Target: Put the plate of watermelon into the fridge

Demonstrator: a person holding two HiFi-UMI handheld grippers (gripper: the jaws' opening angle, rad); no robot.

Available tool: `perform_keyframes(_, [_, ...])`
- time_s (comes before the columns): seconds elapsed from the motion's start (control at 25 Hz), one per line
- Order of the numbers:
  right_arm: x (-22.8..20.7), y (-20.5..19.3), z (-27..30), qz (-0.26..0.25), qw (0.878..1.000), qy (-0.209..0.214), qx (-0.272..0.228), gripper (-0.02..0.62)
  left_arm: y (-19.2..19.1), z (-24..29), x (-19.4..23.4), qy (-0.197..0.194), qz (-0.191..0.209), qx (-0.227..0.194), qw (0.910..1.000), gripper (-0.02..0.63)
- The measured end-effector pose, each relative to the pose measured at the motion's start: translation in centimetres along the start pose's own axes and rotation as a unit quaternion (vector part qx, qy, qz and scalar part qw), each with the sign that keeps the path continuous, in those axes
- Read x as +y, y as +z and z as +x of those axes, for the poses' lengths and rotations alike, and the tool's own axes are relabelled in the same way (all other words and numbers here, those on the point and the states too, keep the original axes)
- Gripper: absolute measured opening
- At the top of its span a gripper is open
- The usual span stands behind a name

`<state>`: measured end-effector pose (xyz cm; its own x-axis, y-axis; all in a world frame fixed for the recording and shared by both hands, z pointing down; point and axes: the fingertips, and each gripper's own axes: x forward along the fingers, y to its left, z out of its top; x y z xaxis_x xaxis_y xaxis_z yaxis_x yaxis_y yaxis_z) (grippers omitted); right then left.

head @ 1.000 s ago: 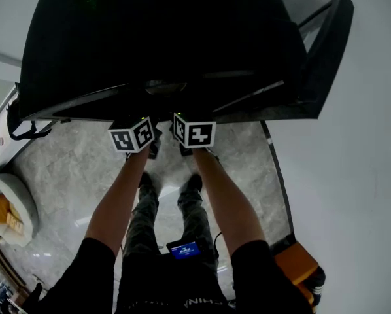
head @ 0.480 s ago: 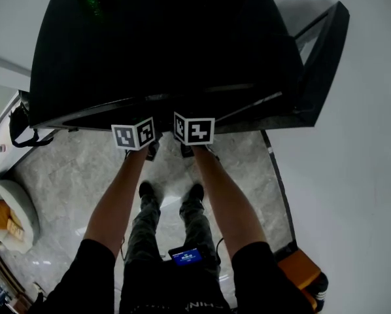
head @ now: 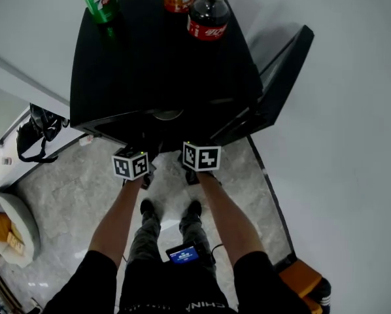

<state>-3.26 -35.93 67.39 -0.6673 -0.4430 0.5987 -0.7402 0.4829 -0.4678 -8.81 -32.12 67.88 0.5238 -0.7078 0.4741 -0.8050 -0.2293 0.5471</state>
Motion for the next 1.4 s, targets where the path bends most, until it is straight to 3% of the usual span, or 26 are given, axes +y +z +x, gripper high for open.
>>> perform_keyframes(0.2, [2.5,-0.7,-6.1,0.039,0.999,0.021,-0.005,0.028,0.0,-4.9,-5.4,-0.068,0.018,-0.019,0.9973,0.021])
perform_keyframes(0.48, [4.6,-1.9,-13.4,0.092,0.995,0.022,-0.032,0.028,-0.2,-11.8,-9.6,-0.109,0.004,-0.064,0.9920,0.020])
perform_keyframes(0.68, [5.5,-3.9,-16.7,0.140,0.988,0.029,-0.051,0.028,-1.6,-14.7,-10.6,-0.112,-0.011,-0.074,0.9909,0.020])
perform_keyframes(1.04, [7.3,0.1,-17.9,0.138,0.983,0.062,-0.101,0.028,0.3,-16.4,-11.3,-0.127,-0.016,-0.105,0.9861,0.020])
perform_keyframes(1.4, [7.2,-2.4,-17.8,0.154,0.982,0.077,-0.080,0.028,-0.8,-16.2,-11.8,-0.117,-0.008,-0.088,0.9892,0.020])
